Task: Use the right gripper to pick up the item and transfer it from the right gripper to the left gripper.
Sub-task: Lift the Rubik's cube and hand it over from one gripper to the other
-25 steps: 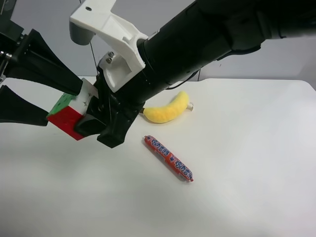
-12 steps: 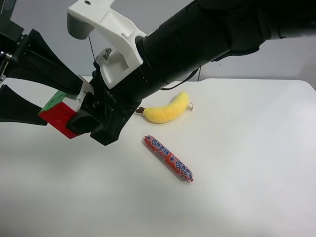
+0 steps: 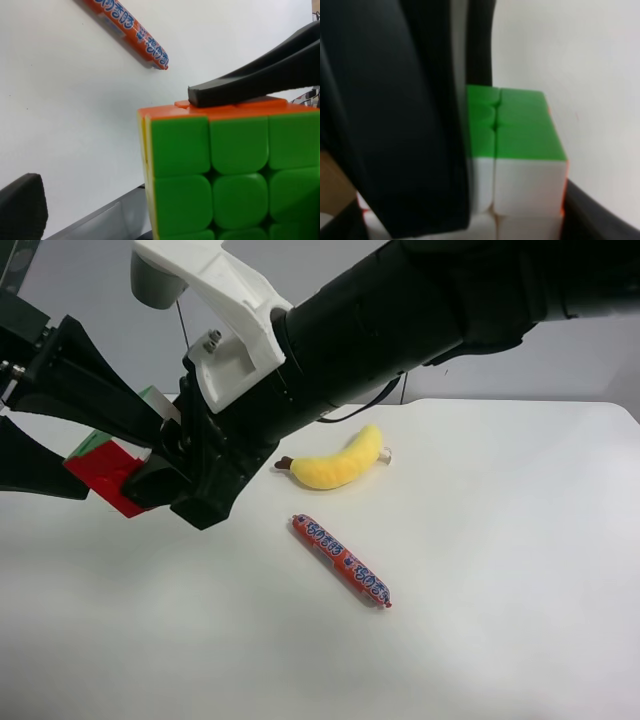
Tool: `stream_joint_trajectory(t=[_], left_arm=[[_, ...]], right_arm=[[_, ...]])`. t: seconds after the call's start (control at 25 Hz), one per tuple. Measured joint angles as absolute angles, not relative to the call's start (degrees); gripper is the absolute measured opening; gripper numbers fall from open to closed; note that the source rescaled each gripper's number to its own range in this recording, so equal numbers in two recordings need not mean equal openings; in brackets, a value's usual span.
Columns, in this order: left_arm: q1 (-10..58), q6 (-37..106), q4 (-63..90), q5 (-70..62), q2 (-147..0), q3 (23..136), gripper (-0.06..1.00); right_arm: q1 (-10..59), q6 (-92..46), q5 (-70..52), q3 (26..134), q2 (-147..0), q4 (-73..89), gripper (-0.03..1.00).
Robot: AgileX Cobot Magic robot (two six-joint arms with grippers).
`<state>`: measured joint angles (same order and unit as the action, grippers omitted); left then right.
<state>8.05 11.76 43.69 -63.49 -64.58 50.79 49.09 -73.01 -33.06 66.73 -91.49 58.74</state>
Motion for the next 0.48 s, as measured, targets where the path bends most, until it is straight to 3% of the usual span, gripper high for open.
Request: stream_joint_trajectory(t=[0.48], left_arm=[[8.1,11.44,42.93,-63.81,-64.58,50.79,1.0]], right_arm=[[51.73,-76.08,-33.0,66.73,-91.49,59.57,0.01]])
